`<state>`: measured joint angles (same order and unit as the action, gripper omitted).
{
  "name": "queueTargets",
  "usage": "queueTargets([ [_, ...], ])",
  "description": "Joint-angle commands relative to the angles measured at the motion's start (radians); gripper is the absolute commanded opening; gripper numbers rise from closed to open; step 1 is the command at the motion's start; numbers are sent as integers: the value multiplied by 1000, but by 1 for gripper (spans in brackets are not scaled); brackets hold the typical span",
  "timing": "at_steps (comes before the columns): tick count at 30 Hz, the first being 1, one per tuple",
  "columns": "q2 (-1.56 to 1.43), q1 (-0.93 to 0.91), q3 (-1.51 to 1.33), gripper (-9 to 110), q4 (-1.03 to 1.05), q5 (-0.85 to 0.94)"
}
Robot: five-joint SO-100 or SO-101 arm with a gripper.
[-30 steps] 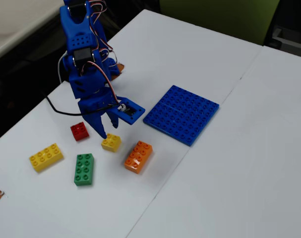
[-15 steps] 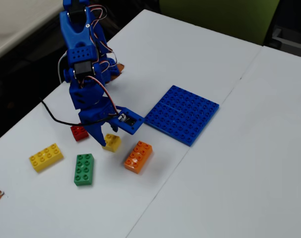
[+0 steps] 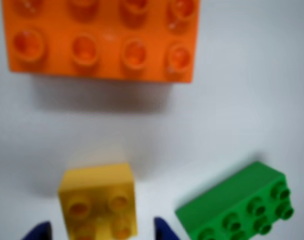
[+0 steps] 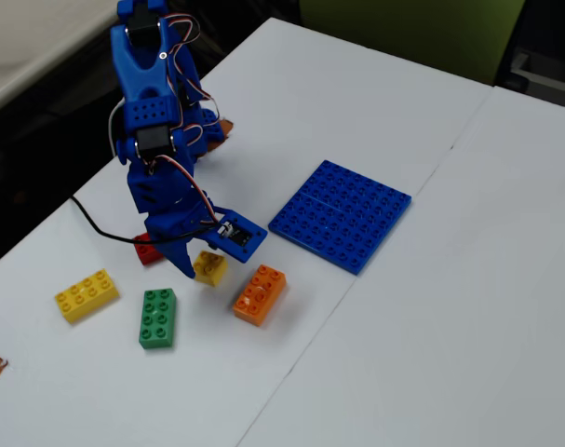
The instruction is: Pick up the 2x2 yellow block and go up the 8x8 blue block.
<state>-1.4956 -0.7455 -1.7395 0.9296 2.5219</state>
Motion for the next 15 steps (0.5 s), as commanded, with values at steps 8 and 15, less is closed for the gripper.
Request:
queueTargets([
  [8, 17, 9, 43, 25, -12, 5],
  [15, 34, 25, 29, 25, -52, -9],
])
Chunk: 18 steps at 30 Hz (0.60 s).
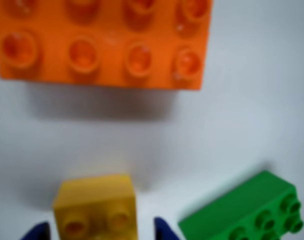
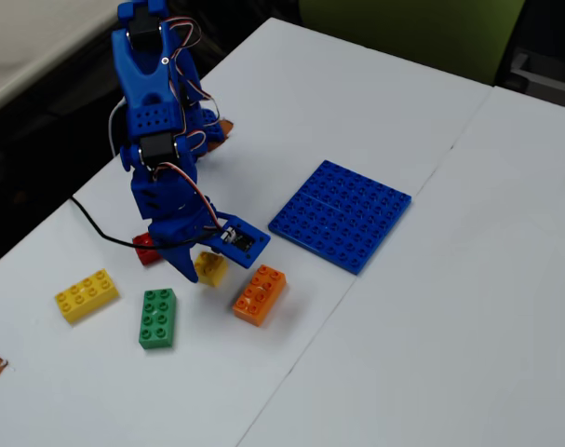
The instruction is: Pick up the 2x2 yellow block and go up the 8x8 blue block.
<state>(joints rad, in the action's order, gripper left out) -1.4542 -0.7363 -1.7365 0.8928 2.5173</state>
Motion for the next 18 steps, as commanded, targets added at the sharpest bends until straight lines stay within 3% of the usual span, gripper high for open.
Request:
queueTargets([
  [1, -6, 15, 25, 25, -15, -6],
  [18, 15, 21, 17, 25, -41, -14],
])
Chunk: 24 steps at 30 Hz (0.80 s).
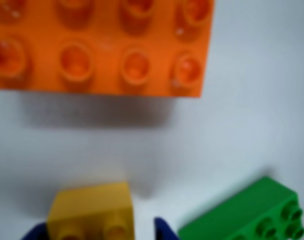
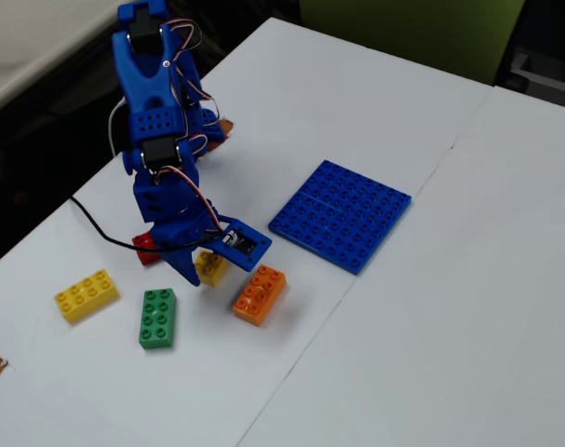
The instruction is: Pick up the 2x2 yellow block and go up the 8x8 blue block.
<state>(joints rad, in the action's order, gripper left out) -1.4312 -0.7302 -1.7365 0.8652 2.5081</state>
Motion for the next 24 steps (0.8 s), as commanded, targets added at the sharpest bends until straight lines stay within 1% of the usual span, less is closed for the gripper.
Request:
queueTargets([
  [1, -9, 15, 17, 24, -14, -5],
  [9, -15, 15, -2, 19, -12, -5],
  [12, -20, 17, -11, 13, -14, -5],
  [16, -26, 17, -25, 9, -20, -9],
  [24, -48, 34, -5, 5, -21, -67],
])
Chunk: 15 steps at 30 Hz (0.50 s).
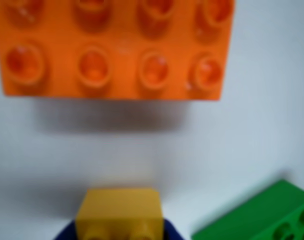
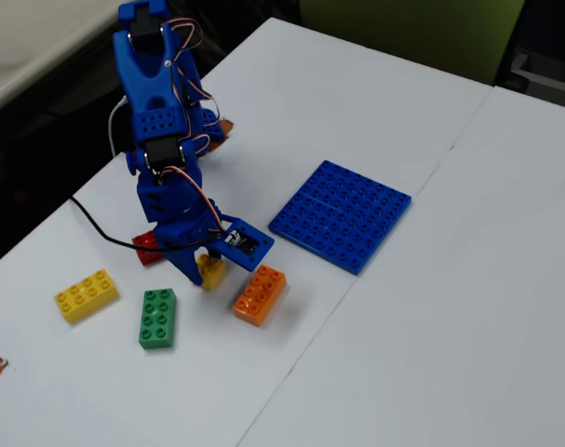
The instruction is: Pick up the 2x2 yellow block and go up the 8x8 blue block.
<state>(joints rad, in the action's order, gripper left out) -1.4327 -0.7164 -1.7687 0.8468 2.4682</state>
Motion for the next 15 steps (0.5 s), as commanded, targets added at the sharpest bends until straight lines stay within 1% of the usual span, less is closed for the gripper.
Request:
queueTargets([
  [1, -52, 26, 40, 5, 11, -48],
  [3, -67, 40, 74, 4, 54, -94],
  [6, -114, 71, 74, 4, 57, -190],
  [15, -272, 137, 75, 4, 141, -365],
])
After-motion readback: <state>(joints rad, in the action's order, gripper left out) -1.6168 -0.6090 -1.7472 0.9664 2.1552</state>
